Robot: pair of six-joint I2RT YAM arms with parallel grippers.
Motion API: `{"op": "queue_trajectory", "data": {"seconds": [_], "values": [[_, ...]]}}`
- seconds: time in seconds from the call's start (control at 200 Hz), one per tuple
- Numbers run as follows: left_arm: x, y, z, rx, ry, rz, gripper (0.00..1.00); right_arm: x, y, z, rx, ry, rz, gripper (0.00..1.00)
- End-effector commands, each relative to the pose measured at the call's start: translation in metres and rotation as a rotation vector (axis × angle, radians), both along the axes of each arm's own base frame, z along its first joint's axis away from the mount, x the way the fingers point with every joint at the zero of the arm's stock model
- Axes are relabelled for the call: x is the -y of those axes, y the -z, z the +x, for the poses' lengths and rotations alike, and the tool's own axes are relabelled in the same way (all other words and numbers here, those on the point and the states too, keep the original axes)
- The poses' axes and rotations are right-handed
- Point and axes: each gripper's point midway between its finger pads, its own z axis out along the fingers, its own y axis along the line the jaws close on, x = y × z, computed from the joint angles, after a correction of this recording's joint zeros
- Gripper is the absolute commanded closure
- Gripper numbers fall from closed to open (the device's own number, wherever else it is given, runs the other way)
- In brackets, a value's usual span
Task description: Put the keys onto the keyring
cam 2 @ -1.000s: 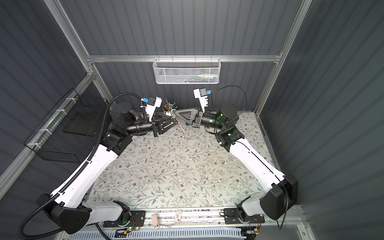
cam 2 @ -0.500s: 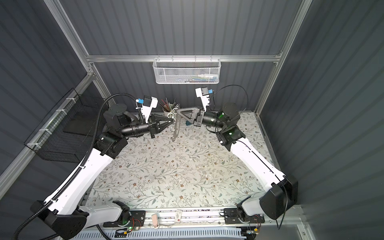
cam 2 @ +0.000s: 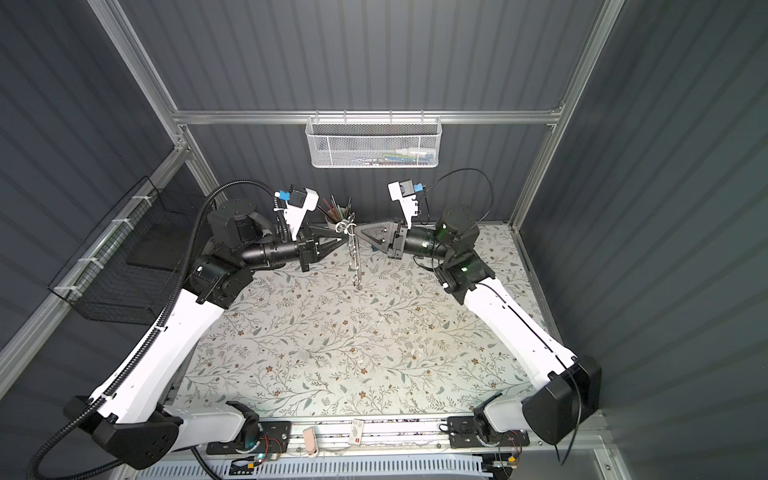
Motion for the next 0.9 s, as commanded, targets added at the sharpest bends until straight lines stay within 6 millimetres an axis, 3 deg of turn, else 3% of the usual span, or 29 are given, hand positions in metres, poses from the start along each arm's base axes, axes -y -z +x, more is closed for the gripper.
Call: {"op": "queue_trajectory", "data": {"seconds": [0.0,0.245,0.53,0.75,0.795,0.896], "values": [[0.003,-0.001,-0.004,-0.013,0.037,0.011,1.0,0.002,-0.011,-0.017,0.082,-0.013,-0.018,1.0],[0.007,0.002,-0.003,-0.051,0.061,0.024,1.0,-0.002,-0.008,-0.025,0.104,-0.024,-0.061,1.0],[-0.003,-0.009,-0.006,0.01,0.011,0.045,1.0,0.003,0.009,-0.023,0.101,0.032,-0.134,1.0],[-0.008,-0.006,-0.008,0.019,-0.01,0.082,1.0,0.009,0.02,-0.018,0.089,0.081,-0.185,1.0],[-0.008,-0.006,-0.008,0.016,-0.007,0.08,1.0,0.009,0.02,-0.018,0.086,0.085,-0.182,0.94],[-0.007,-0.006,-0.008,0.01,-0.002,0.079,1.0,0.011,0.021,-0.015,0.077,0.113,-0.175,0.65]]}}
